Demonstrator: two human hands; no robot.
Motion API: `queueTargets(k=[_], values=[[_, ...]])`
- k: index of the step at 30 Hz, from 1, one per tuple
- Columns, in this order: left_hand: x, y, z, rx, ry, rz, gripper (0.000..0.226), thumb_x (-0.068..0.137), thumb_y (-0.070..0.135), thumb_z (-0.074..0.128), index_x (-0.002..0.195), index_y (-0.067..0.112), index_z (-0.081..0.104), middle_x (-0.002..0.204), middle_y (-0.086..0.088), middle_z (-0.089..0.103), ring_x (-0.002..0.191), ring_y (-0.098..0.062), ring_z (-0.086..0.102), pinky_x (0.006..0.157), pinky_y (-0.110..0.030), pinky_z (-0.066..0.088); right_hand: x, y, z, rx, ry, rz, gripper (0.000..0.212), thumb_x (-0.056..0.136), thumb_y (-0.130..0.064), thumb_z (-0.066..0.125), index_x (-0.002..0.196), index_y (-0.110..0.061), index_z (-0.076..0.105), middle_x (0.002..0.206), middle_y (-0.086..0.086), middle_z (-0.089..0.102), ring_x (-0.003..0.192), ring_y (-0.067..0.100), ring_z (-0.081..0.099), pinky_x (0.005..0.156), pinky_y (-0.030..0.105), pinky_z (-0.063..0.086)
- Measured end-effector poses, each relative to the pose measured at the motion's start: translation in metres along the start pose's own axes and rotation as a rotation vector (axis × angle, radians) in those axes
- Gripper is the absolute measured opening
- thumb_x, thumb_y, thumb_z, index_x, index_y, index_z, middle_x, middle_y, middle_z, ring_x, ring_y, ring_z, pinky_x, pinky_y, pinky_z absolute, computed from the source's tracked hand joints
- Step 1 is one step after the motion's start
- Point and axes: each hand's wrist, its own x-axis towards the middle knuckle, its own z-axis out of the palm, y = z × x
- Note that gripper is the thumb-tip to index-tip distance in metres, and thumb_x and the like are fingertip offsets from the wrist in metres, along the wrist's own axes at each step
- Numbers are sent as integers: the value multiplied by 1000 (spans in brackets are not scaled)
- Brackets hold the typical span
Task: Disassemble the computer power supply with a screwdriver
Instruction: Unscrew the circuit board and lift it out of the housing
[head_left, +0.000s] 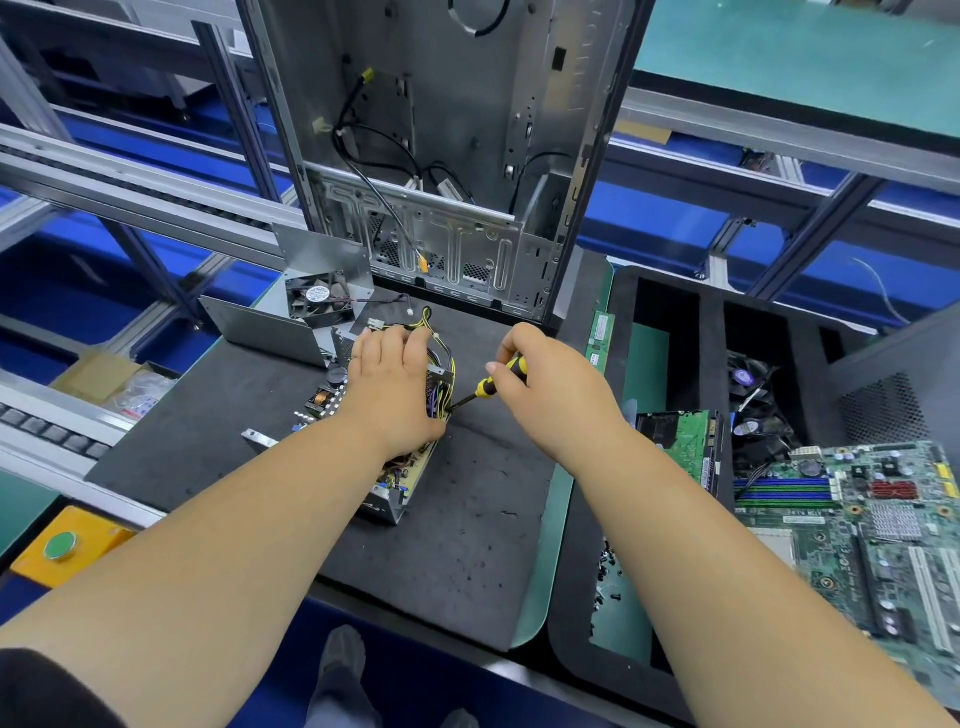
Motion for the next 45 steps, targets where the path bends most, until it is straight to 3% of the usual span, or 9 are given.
queueTargets(k=[8,13,17,20,22,30,33,37,45], values=[[-4,-1,-13,-184,-9,6,119,60,68,78,152,25,16,145,-3,23,139,-25,11,121,-45,5,-10,14,-24,112,68,81,13,97,-39,53,89,-28,50,73,-10,62,69,14,54,59,32,41],[-4,12,-35,-202,94,227,74,70,58,78,135,31,53,135,8,46,132,-22,33,113,-40,21,-19,26,-47,222,154,123,14,97,-36,54,84,-30,50,62,-28,56,55,6,47,54,29,32],[6,39,-44,-186,1,332,48,81,53,73,124,35,61,121,13,61,120,-17,49,105,-38,35,-25,33,-60,332,214,154,13,96,-34,53,84,-29,52,60,-22,57,50,9,39,53,30,37],[15,59,-44,-264,-58,336,26,86,41,72,110,31,71,102,9,69,102,-16,60,84,-28,43,-29,40,-67,380,240,175,13,95,-35,54,84,-29,52,56,-16,53,48,9,37,54,31,37],[21,69,-40,-276,-84,300,14,89,37,70,100,31,74,94,8,69,94,-16,60,71,-26,38,-31,46,-70,373,262,194,14,95,-35,55,82,-30,52,56,-12,50,50,10,37,55,32,36],[45,93,-5,-6,-276,176,19,94,25,60,108,29,73,111,0,69,107,-25,61,84,-32,49,-38,68,-73,334,288,302,18,97,-38,52,81,-31,48,72,-19,66,52,10,43,56,34,41],[53,103,9,119,-298,146,19,90,13,58,106,19,66,109,-6,65,102,-29,61,82,-37,51,-40,77,-71,306,260,346,16,97,-40,51,84,-32,48,80,-6,71,53,14,45,57,35,44],[57,107,18,117,-277,120,16,91,13,55,106,13,53,108,-8,61,101,-32,60,73,-36,41,-43,86,-71,313,239,369,16,97,-40,51,84,-32,46,86,-5,73,54,14,43,58,36,45],[45,101,-7,-4,-289,144,15,95,23,57,107,15,54,109,-4,61,104,-28,58,85,-38,48,-41,84,-67,471,349,415,18,92,-42,61,78,-31,55,68,-14,61,55,7,46,56,29,39]])
